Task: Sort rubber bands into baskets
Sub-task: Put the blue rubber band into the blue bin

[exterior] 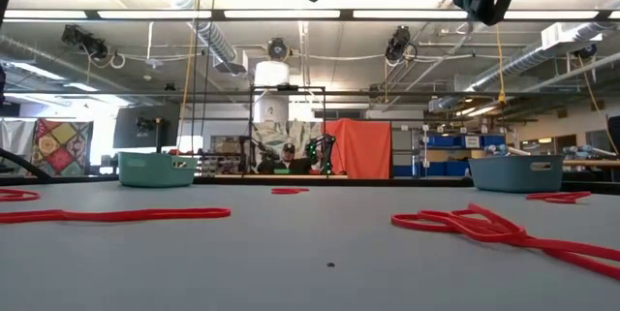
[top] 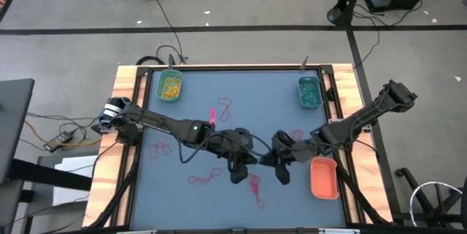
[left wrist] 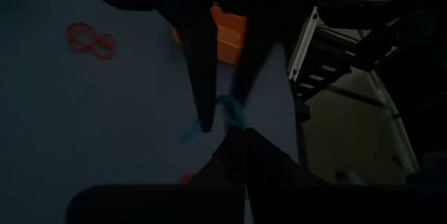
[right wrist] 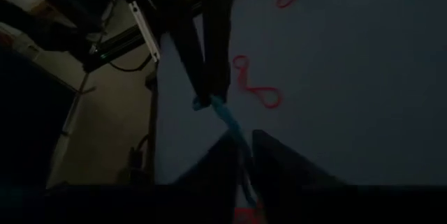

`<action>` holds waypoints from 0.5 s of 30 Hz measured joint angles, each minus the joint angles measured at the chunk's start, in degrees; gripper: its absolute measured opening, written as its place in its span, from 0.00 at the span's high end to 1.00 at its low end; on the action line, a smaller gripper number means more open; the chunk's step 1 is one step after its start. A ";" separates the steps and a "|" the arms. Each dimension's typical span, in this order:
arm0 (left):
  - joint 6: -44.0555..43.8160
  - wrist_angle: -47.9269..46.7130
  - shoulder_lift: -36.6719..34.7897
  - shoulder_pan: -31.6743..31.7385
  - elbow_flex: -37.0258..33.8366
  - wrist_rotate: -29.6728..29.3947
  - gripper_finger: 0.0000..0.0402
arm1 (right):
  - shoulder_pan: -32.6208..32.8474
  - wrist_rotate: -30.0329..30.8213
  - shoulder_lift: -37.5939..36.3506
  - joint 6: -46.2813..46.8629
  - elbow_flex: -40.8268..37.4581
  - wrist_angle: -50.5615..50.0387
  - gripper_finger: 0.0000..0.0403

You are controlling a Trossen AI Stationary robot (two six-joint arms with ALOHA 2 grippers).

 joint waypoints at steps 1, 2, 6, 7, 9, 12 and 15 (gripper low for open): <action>-0.77 -0.25 0.00 0.00 -0.01 0.00 1.00 | -0.21 -0.31 0.00 -0.21 0.00 -0.10 0.92; -1.32 -0.68 0.00 0.00 0.00 0.25 0.99 | -0.34 -0.44 0.00 -0.49 0.00 -0.15 0.95; -4.39 -3.32 0.00 1.05 0.00 2.03 0.94 | -1.37 0.42 -0.02 1.39 0.00 -1.58 0.98; -5.13 -4.19 0.00 1.40 0.00 2.47 0.92 | -1.81 0.76 -0.04 1.50 0.00 -2.44 0.98; -5.52 -5.38 0.00 2.10 0.00 3.27 0.88 | -2.80 2.27 -0.11 2.15 0.00 -4.49 0.98; -5.82 -6.07 0.00 2.93 0.00 4.18 0.83 | -4.78 4.80 -0.47 4.42 0.00 -9.32 0.98; -5.72 -4.59 0.00 3.28 0.00 8.15 0.80 | -6.72 10.27 -0.99 7.51 0.00 -15.23 0.98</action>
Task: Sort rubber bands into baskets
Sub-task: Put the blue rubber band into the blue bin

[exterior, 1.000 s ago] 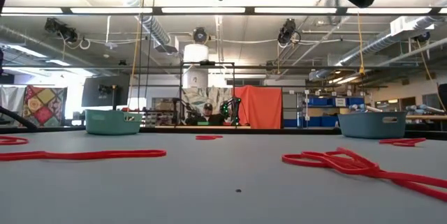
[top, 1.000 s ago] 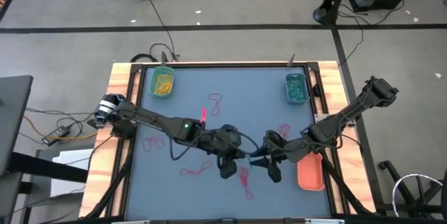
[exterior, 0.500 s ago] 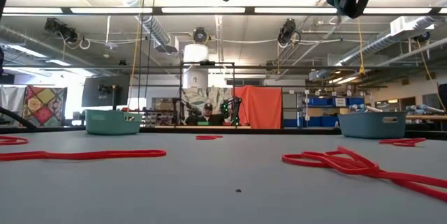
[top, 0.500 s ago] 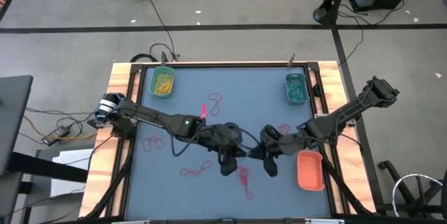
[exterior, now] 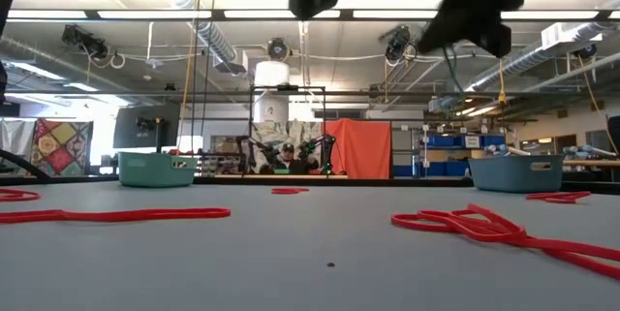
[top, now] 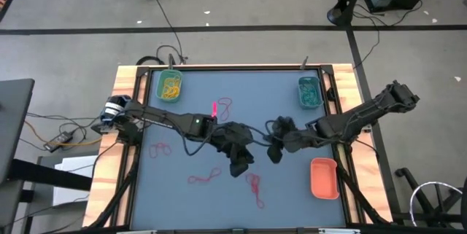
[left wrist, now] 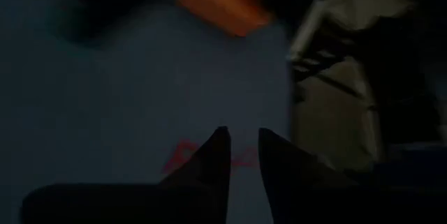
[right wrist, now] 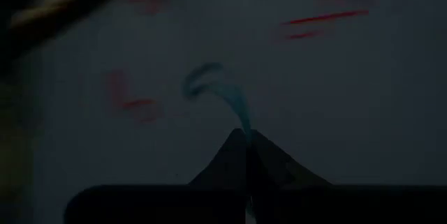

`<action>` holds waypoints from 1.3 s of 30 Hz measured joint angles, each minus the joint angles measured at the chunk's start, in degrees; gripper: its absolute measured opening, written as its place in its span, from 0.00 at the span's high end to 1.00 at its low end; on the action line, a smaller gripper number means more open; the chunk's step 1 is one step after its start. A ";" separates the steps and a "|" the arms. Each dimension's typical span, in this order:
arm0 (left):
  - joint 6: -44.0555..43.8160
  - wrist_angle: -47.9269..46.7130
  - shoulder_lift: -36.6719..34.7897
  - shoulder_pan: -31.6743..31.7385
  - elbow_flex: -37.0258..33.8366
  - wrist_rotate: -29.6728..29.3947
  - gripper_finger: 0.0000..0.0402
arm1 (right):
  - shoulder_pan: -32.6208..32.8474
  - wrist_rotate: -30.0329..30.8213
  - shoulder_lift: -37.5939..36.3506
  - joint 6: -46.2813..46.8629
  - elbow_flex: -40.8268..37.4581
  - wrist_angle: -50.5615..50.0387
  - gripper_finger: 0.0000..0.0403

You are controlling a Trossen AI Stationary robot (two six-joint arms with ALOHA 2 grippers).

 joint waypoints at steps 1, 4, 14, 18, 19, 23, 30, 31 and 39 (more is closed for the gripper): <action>-0.03 1.39 0.00 0.00 0.00 1.22 0.80 | -0.61 2.28 -0.18 0.17 0.00 -2.44 0.98; -0.20 3.65 -0.02 -0.20 0.02 1.92 0.80 | -2.56 7.43 -0.88 -0.03 0.00 -10.43 0.98; 2.29 0.16 -0.02 0.22 0.02 3.03 0.80 | -15.53 10.78 -1.34 -4.97 0.00 -30.24 0.98; 8.34 -1.07 -0.02 3.51 0.02 8.88 0.80 | -22.83 11.23 -1.34 -6.12 0.00 -31.46 0.98; 9.63 -1.17 -0.02 4.76 0.02 10.52 0.80 | -24.68 11.06 -1.34 -6.14 0.00 -31.56 0.98; 15.25 -3.36 -0.02 10.26 0.02 15.41 0.81 | -32.36 11.05 -1.34 -6.80 0.00 -31.97 0.98; 24.01 -8.57 -0.02 20.88 0.02 22.45 0.81 | -44.55 10.81 -1.32 -5.38 0.00 -33.79 0.98; 25.44 -9.91 -0.02 22.28 0.02 23.26 0.81 | -45.91 10.64 -1.32 -5.34 0.00 -33.64 0.98; 37.79 -19.57 -0.02 29.73 0.02 21.34 0.81 | -53.33 1.82 -1.32 -4.71 0.00 -32.61 0.93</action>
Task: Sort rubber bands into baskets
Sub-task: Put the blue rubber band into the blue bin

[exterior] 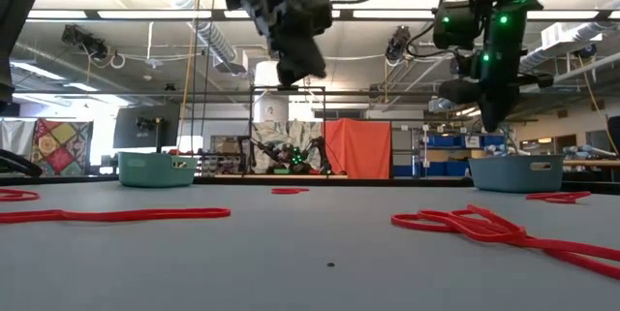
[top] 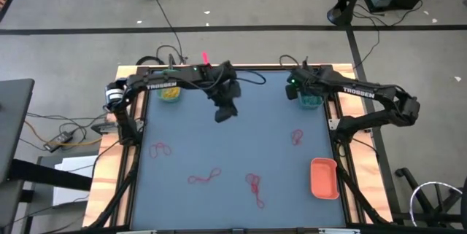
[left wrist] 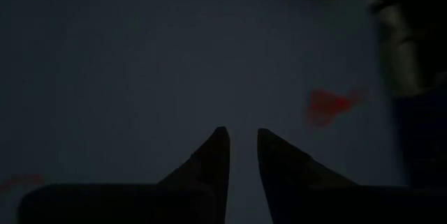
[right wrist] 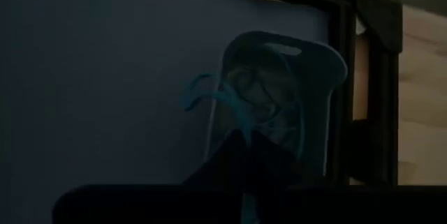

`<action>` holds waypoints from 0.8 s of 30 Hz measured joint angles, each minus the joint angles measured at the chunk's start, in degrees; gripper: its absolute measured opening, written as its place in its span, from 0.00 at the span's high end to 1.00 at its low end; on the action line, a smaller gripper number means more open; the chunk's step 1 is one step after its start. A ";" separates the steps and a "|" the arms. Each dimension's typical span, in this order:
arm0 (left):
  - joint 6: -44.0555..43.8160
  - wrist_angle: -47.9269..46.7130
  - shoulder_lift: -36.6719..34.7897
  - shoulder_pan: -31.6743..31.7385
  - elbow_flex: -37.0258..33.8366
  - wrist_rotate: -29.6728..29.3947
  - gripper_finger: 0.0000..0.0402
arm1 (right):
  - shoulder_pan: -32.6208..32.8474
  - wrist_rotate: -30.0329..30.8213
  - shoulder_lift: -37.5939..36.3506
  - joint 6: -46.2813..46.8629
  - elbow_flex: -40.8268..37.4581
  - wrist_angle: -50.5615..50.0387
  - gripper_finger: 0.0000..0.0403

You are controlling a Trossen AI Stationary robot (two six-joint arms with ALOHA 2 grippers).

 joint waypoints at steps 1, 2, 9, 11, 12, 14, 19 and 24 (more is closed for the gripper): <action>0.86 -0.65 0.00 0.38 0.00 -1.94 0.81 | -0.53 -0.21 0.00 0.38 0.00 0.00 0.91; 1.70 -1.48 0.00 0.68 0.00 -4.04 0.81 | -1.12 -0.56 0.00 0.41 0.00 0.00 0.89; 5.92 -2.82 0.28 1.04 0.00 -15.78 0.79 | -5.76 -6.18 0.02 -3.16 0.00 -1.89 0.71; 6.00 -1.73 1.07 1.02 0.00 -17.01 0.76 | -6.52 -6.19 0.02 -3.06 0.00 -3.76 0.66; 5.93 -1.24 1.37 1.03 0.00 -17.27 0.75 | -6.77 -5.99 0.02 -2.77 0.00 -4.63 0.64; 5.93 -1.31 2.36 1.04 0.00 -17.43 0.72 | -7.05 -5.54 0.02 -2.22 0.00 -5.56 0.60; 5.64 -1.39 5.17 1.06 0.00 -17.92 0.66 | -7.79 -4.09 0.07 -3.52 0.00 -5.34 0.53; 3.39 -1.47 7.92 1.06 0.00 -18.07 0.64 | -10.54 -7.77 0.04 -4.75 0.00 -4.61 0.48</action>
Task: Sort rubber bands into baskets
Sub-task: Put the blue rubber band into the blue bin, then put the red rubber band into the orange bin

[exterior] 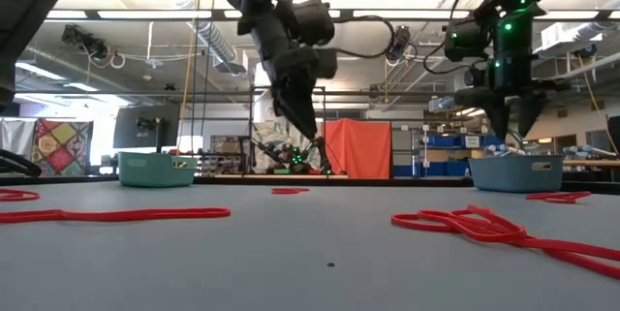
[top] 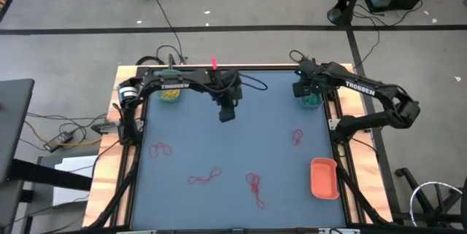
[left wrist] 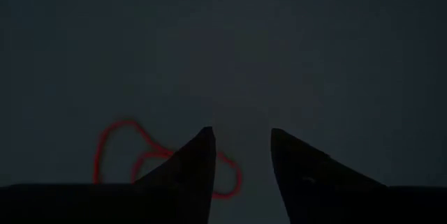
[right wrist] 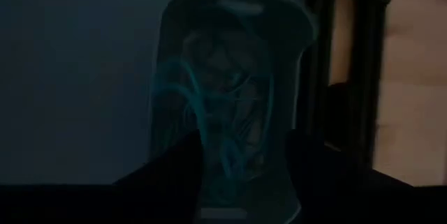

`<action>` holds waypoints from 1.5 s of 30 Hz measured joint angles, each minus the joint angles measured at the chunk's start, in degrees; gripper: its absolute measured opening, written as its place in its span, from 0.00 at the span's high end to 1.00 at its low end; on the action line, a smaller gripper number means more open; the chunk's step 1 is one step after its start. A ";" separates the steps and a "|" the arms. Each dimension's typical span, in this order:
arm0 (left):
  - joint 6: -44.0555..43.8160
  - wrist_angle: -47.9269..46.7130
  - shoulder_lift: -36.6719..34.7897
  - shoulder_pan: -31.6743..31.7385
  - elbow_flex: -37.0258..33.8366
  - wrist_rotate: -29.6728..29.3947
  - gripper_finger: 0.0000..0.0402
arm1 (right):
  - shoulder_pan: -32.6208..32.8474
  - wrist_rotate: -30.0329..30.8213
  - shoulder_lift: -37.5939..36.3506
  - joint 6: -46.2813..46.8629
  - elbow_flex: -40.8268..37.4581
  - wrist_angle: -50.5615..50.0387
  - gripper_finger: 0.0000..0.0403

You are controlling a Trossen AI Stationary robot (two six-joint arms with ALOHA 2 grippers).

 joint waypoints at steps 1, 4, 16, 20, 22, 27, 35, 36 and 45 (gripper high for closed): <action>-0.32 -0.01 0.33 0.00 0.00 -0.07 0.64 | -1.23 -2.36 0.00 -0.14 0.00 -0.03 0.47; -0.86 -0.18 0.82 0.04 0.00 -0.88 0.64 | -4.76 -11.16 0.00 0.35 0.00 -0.07 0.44; -3.47 0.19 0.89 2.35 0.00 -3.81 0.64 | -10.24 -10.73 0.00 -3.58 0.00 0.20 0.42; -3.64 -0.11 0.89 3.38 0.00 -3.79 0.64 | -11.66 -16.26 0.00 -5.20 0.00 1.23 0.42; -3.98 -0.10 0.89 3.60 0.00 -3.80 0.64 | -11.88 -18.16 -0.05 -5.38 0.00 1.89 0.42; -7.08 -0.26 0.89 3.72 0.00 -3.79 0.64 | -11.91 -19.40 -0.08 -6.03 0.00 4.07 0.42; -8.70 0.01 0.89 3.69 0.00 -4.95 0.64 | -12.39 -14.37 0.18 -7.68 0.02 -1.53 0.42; -9.05 0.01 0.89 3.69 0.00 -4.96 0.64 | -12.37 -15.10 0.12 -7.73 0.02 -1.49 0.42; -9.64 -0.01 0.89 3.87 0.00 -7.38 0.64 | -11.74 -8.11 -0.96 -9.10 0.00 0.19 0.42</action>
